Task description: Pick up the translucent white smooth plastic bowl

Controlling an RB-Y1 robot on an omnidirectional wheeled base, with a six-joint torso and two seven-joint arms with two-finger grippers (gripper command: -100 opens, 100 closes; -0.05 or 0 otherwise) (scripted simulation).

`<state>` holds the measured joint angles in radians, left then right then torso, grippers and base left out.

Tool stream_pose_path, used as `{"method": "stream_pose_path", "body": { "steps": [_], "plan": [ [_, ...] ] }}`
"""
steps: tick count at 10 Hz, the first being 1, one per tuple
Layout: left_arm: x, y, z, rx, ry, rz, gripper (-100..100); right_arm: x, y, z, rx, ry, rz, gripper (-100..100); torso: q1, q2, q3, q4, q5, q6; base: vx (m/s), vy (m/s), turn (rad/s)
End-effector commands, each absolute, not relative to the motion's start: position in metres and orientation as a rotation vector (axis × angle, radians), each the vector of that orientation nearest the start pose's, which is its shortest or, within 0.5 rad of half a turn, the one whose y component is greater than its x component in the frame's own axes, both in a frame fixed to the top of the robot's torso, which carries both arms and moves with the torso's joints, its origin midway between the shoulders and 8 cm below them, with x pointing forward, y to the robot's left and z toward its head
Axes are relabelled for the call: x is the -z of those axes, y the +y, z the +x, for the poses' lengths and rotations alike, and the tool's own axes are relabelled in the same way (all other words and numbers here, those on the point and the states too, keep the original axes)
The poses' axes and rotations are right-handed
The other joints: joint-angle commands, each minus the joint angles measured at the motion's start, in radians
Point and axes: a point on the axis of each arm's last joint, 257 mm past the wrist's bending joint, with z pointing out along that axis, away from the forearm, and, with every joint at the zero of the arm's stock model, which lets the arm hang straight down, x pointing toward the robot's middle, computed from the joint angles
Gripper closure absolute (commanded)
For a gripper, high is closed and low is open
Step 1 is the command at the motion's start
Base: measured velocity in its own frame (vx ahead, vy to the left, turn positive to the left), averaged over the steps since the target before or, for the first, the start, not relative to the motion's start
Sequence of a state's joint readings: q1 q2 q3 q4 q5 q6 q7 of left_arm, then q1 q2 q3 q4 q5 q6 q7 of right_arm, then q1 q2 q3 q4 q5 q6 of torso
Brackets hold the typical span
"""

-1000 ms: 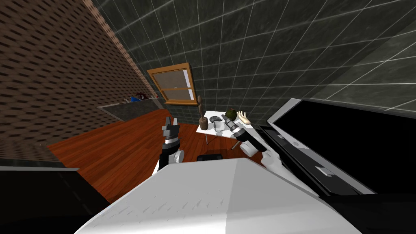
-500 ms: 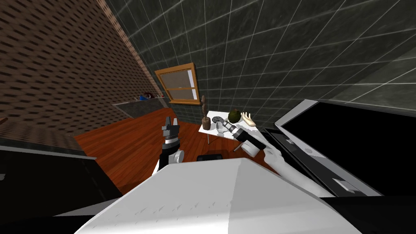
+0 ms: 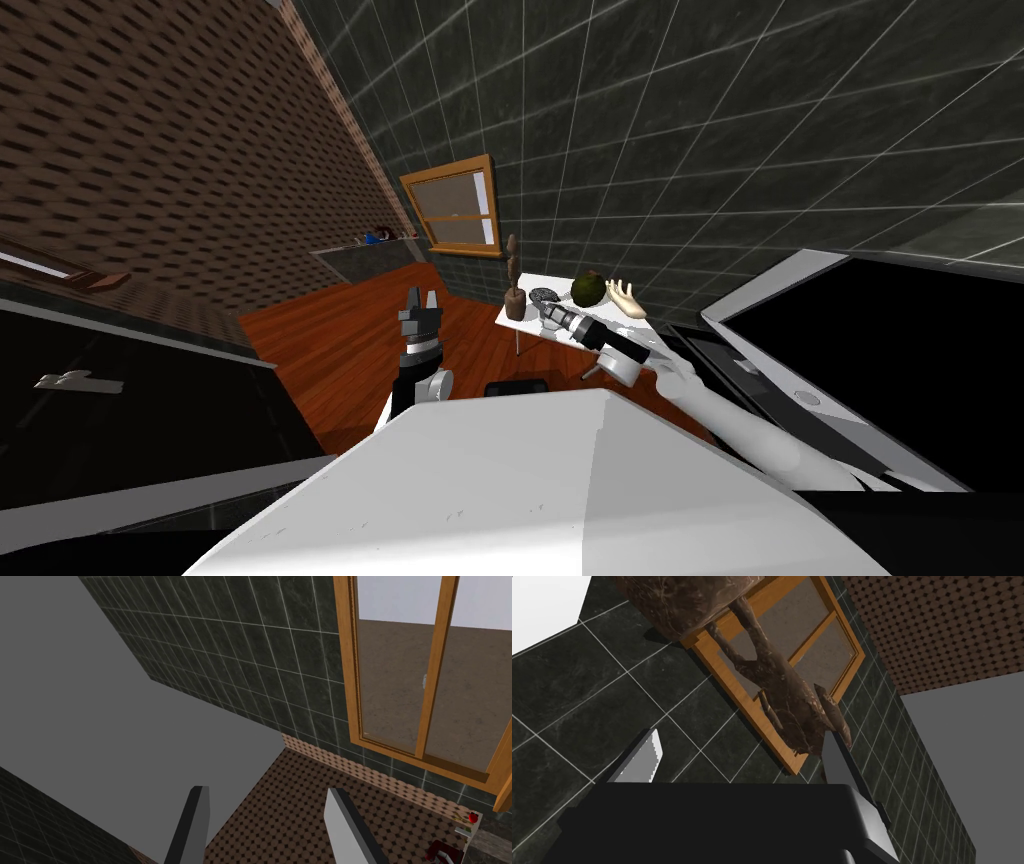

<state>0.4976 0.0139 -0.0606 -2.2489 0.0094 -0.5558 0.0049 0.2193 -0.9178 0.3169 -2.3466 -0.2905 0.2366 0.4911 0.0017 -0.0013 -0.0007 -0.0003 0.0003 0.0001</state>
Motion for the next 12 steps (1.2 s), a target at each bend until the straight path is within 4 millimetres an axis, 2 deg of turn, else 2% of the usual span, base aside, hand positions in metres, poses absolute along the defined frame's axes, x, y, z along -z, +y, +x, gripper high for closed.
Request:
{"method": "stream_pose_path", "body": {
  "steps": [1, 2, 3, 4, 6, 7, 12],
  "plan": [
    [-0.021, 0.258, 0.343, 1.382, 0.598, -0.643, 0, 0.138, -0.148, 0.399, -0.833, 1.828, -0.011, -100, 0.000, 0.000, 0.000, 0.000, 0.000, 0.000, 0.016, 0.015, 0.098],
    [-0.021, 0.258, 0.343, 1.382, 0.598, -0.643, 0, 0.145, -0.143, 0.393, -0.800, 1.862, -0.077, -100, 0.000, 0.000, 0.000, 0.000, 0.000, 0.001, 0.020, 0.023, 0.156],
    [-0.021, 0.258, 0.343, 1.382, 0.598, -0.643, 0, 0.152, -0.149, 0.394, -0.767, 1.891, -0.082, -100, 0.000, 0.000, 0.000, 0.000, 0.000, 0.000, 0.015, 0.016, 0.098],
    [-0.021, 0.258, 0.343, 1.382, 0.598, -0.643, 0, 0.163, -0.147, 0.388, -0.724, 1.933, -0.148, -100, 0.000, 0.000, 0.000, 0.000, 0.000, 0.001, 0.014, 0.024, 0.170],
    [-0.021, 0.258, 0.343, 1.381, 0.598, -0.643, 0, 0.171, -0.154, 0.388, -0.686, 1.966, -0.150, -100, 0.000, 0.000, 0.000, 0.000, 0.000, 0.001, 0.010, 0.008, 0.044],
    [-0.021, 0.258, 0.343, 1.381, 0.598, -0.643, 0, 0.183, -0.157, 0.381, -0.622, 2.016, -0.227, -100, -0.001, 0.001, 0.001, 0.000, 0.000, 0.001, 0.013, 0.015, 0.161],
    [-0.021, 0.258, 0.343, 1.382, 0.598, -0.643, 0, 0.216, -0.181, 0.366, -0.438, 2.148, -0.373, -100, 0.000, 0.000, 0.000, 0.000, 0.000, 0.001, 0.018, 0.015, 0.124]
  ]
}}
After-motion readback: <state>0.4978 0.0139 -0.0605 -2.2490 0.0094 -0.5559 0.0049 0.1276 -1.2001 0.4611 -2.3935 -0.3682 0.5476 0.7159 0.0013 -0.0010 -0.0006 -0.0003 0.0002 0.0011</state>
